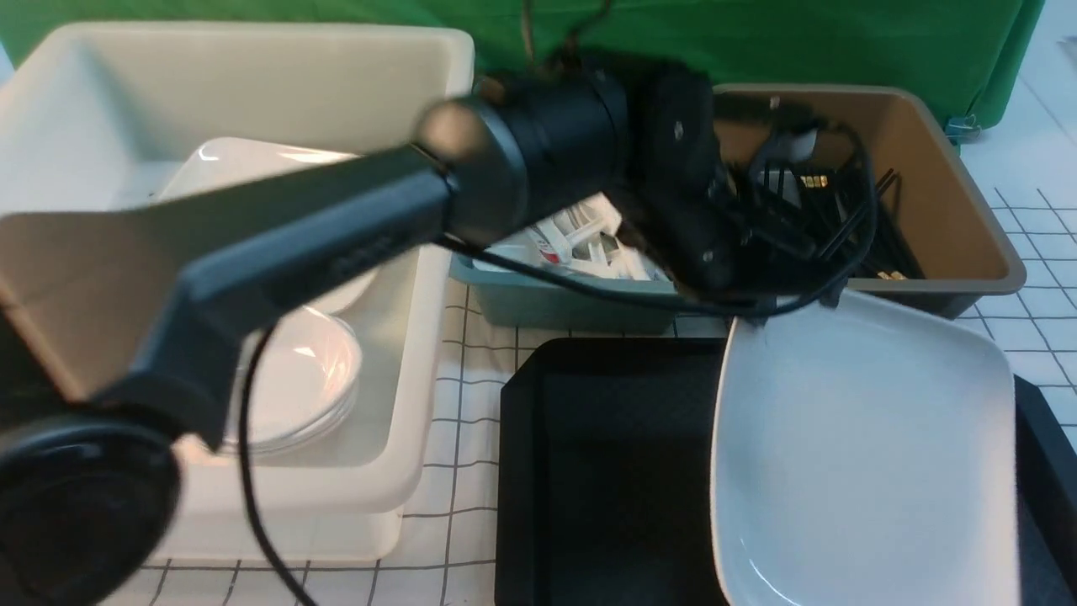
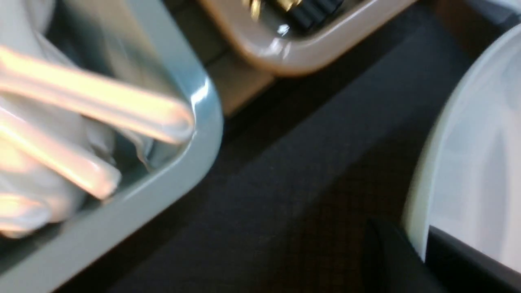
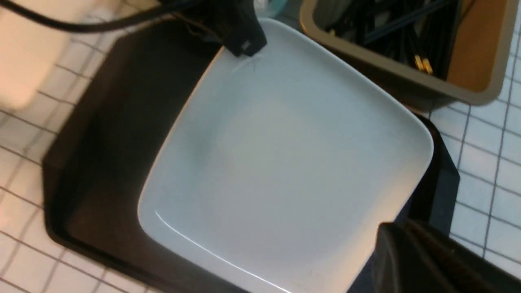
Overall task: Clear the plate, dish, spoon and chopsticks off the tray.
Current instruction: Use the left arm to put the plate into the large storage box on the left
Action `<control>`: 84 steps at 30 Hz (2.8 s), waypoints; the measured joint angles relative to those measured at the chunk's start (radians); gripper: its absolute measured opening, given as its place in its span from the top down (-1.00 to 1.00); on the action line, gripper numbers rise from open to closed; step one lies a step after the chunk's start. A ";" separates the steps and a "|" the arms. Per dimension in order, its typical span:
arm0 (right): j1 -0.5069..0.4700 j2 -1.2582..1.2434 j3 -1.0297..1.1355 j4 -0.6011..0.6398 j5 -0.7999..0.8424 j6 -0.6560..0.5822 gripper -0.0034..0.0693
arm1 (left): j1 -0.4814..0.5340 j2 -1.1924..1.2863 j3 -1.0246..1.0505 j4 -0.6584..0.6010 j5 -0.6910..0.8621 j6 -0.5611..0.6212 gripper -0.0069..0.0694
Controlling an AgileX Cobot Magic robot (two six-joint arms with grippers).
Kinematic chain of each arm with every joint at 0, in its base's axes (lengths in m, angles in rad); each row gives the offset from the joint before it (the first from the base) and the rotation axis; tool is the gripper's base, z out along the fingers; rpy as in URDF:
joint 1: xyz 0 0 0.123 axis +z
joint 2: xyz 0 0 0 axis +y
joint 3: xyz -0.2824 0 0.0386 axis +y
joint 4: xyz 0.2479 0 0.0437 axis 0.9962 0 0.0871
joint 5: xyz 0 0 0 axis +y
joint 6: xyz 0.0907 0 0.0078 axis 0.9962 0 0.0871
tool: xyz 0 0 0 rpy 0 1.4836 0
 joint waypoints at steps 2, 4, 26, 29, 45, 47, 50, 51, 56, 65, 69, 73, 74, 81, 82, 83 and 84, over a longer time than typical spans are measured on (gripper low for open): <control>0.000 0.000 -0.036 0.041 -0.002 -0.014 0.87 | 0.000 -0.043 0.000 0.009 0.014 0.020 0.77; 0.000 0.000 -0.054 0.081 -0.002 -0.038 0.87 | 0.000 -0.077 0.000 0.016 0.018 0.032 0.78; 0.000 0.013 -0.073 0.324 -0.109 -0.130 0.85 | 0.089 -0.376 0.009 0.112 0.069 0.051 0.77; 0.000 0.056 -0.118 0.401 -0.105 -0.164 0.85 | 0.224 -0.423 0.009 0.055 0.076 0.048 0.77; 0.162 0.405 -0.376 0.486 -0.033 -0.206 0.88 | 1.041 -0.470 0.121 -0.444 0.043 0.186 0.77; 0.210 0.433 -0.391 0.446 -0.052 -0.192 0.88 | 1.082 -0.470 0.165 -0.467 0.007 0.192 0.77; 0.313 0.506 -0.440 0.329 -0.082 -0.145 0.88 | 1.144 -0.470 0.310 -0.519 -0.124 0.215 0.77; 0.342 0.533 -0.460 0.304 -0.084 -0.130 0.88 | 1.150 -0.470 0.368 -0.536 -0.183 0.219 0.77; 0.421 0.628 -0.534 0.263 -0.085 -0.104 0.88 | 1.147 -0.456 0.586 -0.658 -0.383 0.259 0.77; 0.464 0.690 -0.553 0.256 -0.093 -0.075 0.88 | 1.145 -0.348 0.687 -0.971 -0.467 0.475 0.76; 0.464 0.708 -0.553 0.255 -0.113 -0.053 0.88 | 1.128 -0.314 0.687 -1.028 -0.510 0.522 0.76; 0.466 0.726 -0.553 0.258 -0.130 -0.045 0.88 | 1.093 -0.270 0.687 -1.042 -0.582 0.536 0.76; 0.466 0.727 -0.553 0.258 -0.131 -0.045 0.88 | 1.089 -0.261 0.687 -1.045 -0.586 0.537 0.76; 0.467 0.727 -0.553 0.259 -0.132 -0.038 0.88 | 1.069 -0.238 0.688 -1.048 -0.600 0.539 0.76; 0.467 0.727 -0.553 0.259 -0.132 -0.034 0.88 | 1.069 -0.234 0.688 -1.042 -0.597 0.539 0.75; 0.467 0.727 -0.553 0.260 -0.132 -0.033 0.88 | 1.068 -0.232 0.688 -1.032 -0.594 0.540 0.74; 0.467 0.727 -0.553 0.260 -0.132 -0.030 0.88 | 1.068 -0.228 0.688 -1.012 -0.585 0.540 0.69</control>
